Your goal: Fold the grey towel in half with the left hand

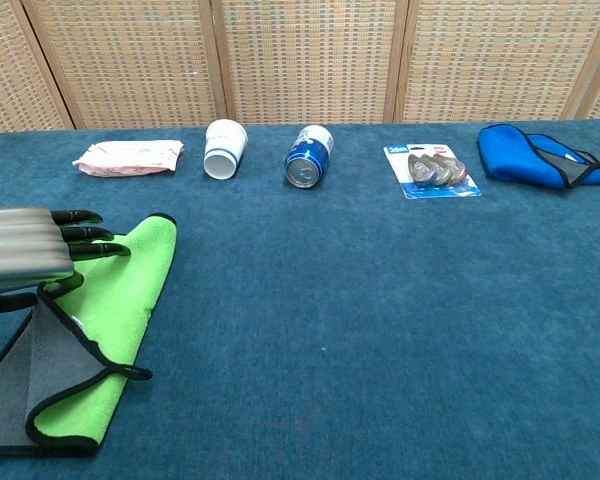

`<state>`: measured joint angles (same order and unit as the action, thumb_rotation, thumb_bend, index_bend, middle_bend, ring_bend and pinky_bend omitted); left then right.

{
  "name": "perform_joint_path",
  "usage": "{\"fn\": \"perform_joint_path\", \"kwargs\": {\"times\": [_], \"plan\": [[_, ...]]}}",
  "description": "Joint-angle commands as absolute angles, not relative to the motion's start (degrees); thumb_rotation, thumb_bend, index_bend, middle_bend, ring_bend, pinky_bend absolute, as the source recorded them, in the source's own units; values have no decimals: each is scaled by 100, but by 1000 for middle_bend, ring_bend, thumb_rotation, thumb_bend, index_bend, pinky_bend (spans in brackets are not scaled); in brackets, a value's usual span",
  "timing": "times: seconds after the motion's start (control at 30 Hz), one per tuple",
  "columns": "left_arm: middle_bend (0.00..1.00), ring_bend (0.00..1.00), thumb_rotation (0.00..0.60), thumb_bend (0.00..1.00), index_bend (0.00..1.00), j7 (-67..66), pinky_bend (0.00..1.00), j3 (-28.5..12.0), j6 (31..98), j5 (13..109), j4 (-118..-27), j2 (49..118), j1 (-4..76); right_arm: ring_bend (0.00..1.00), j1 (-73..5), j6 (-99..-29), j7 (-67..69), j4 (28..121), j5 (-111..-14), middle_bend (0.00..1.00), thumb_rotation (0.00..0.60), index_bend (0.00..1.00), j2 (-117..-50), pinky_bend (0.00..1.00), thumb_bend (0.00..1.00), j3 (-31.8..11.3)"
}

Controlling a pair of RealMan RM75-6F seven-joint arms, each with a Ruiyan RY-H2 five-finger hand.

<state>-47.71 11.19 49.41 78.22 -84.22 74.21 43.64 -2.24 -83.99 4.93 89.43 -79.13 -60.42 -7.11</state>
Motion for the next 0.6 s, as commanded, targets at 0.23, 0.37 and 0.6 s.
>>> {"fn": "perform_joint_path", "kwargs": {"times": [0.23, 0.37, 0.6], "plan": [[0, 0, 600, 488, 615, -4874, 0, 1093, 4846, 7756, -8343, 7437, 4289, 0, -222, -8407, 484, 8950, -7925, 0, 600, 0, -6045, 0, 0, -704], [0, 0, 600, 487, 615, -4930, 0, 1068, 4820, 7707, -8305, 7460, 4257, 0, -224, -8404, 476, 8958, -7919, 0, 600, 0, -6040, 0, 0, -707], [0, 0, 600, 486, 240, -4842, 0, 1055, 4785, 7754, -8306, 7447, 4217, 0, -225, -8402, 457, 8963, -7931, 0, 600, 0, -6046, 0, 0, -695]]}}
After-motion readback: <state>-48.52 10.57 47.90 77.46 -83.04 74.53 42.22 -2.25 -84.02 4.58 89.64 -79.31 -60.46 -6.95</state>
